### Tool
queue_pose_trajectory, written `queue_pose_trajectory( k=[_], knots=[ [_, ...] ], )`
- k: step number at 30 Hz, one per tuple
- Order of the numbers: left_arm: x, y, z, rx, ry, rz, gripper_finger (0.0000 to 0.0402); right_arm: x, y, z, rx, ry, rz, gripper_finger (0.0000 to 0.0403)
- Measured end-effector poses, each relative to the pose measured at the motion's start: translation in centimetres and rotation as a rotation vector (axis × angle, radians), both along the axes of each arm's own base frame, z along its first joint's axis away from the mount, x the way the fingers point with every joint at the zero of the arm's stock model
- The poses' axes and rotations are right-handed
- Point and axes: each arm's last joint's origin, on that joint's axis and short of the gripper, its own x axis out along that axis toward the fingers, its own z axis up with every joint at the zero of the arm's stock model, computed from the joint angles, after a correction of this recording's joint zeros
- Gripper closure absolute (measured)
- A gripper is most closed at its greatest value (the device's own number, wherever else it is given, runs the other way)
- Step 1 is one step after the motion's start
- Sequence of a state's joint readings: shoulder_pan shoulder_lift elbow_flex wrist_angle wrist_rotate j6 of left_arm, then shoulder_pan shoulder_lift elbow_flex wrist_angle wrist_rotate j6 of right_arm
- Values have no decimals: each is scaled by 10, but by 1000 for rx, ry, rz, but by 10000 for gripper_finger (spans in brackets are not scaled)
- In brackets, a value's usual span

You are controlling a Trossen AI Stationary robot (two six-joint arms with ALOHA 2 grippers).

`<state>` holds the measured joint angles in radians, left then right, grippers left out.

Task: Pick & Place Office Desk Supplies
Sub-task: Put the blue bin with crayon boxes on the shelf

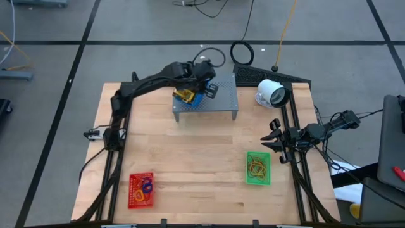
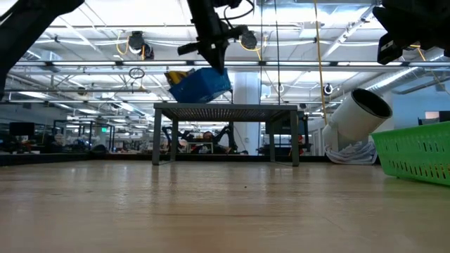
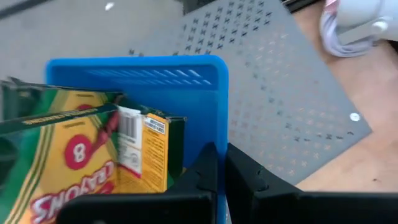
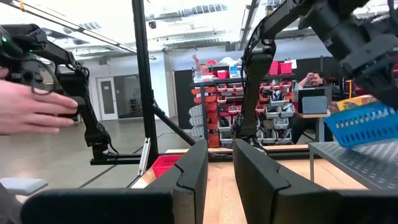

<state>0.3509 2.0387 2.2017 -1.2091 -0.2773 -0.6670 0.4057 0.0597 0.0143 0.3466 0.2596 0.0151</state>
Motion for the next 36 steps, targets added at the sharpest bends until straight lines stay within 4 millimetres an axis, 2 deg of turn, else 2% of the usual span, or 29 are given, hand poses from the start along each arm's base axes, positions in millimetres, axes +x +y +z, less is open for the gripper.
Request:
queue_pose_trajectory(
  k=[5,18,25,36],
  knots=[
    [1,5,-10,-60,19,58,394,0,0,0,0,0,0,337],
    [-3,12,-9,-71,8,100,394,0,0,0,-1,1,0,337],
    [-4,14,-10,-70,10,99,361,0,0,0,0,0,0,339],
    [-2,14,-9,-68,-6,68,350,0,0,0,0,0,-1,340]
  ],
)
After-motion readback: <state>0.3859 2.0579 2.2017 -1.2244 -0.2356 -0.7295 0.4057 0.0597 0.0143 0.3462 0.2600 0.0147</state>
